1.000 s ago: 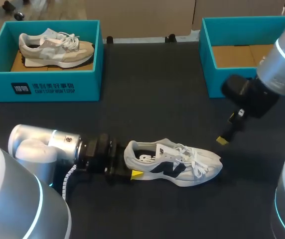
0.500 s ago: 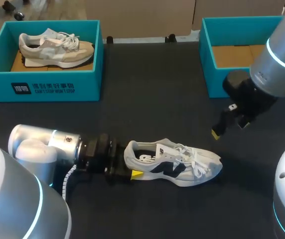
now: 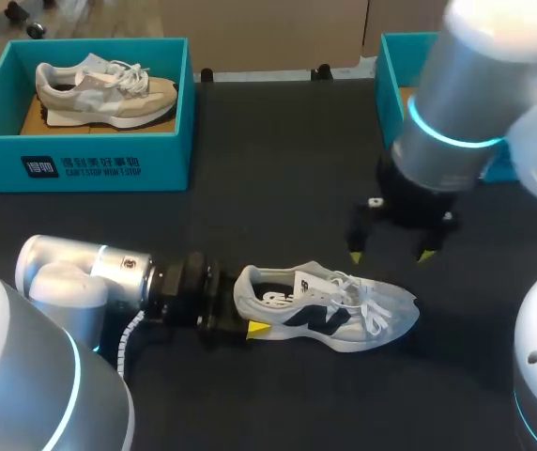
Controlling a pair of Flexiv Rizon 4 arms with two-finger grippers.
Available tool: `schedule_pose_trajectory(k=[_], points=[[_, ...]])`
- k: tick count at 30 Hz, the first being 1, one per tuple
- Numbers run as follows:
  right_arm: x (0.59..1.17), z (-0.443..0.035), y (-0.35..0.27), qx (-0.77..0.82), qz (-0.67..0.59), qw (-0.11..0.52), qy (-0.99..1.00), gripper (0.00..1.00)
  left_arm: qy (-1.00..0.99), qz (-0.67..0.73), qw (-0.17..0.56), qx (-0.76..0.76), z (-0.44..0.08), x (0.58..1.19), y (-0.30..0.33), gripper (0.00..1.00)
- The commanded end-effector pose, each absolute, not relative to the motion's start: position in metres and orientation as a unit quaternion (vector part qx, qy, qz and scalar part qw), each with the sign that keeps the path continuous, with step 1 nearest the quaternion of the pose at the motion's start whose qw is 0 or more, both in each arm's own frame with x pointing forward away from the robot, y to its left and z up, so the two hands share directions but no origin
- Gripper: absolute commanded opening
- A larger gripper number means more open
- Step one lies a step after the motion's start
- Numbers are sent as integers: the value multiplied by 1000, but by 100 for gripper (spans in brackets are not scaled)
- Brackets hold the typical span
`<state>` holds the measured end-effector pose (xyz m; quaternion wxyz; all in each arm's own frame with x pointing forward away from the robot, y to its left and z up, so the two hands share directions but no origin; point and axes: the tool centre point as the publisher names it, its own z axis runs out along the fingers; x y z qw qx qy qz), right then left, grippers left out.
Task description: Take the shoe out of the shoebox, open the shoe tongue, remove and reinsert the insole, then place the shoe into the shoebox
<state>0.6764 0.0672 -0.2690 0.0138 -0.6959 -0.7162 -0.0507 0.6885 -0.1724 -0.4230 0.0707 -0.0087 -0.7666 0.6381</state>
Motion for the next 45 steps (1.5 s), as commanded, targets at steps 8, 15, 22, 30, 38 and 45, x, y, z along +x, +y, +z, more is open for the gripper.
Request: schedule_pose_trajectory(k=[8, 15, 22, 30, 38, 45], points=[[691, -276, 88, -713, 45, -50, -698, 100, -767, 637, 71, -8, -423, 688, -174, 0], [672, -282, 117, -698, 42, -107, -706, 100, -767, 637, 71, -8, -423, 688, -174, 0], [667, -292, 129, -689, 56, -135, -710, 100, -767, 637, 71, -8, -423, 688, -174, 0], [670, -296, 139, -669, 32, -129, -731, 100, -767, 637, 71, -8, -423, 688, -174, 0], [674, -307, 148, -672, 35, -134, -728, 100, -767, 637, 71, -8, -423, 688, -174, 0], [679, -320, 159, -680, 58, -159, -713, 100, -767, 637, 71, -8, -423, 688, -174, 0]])
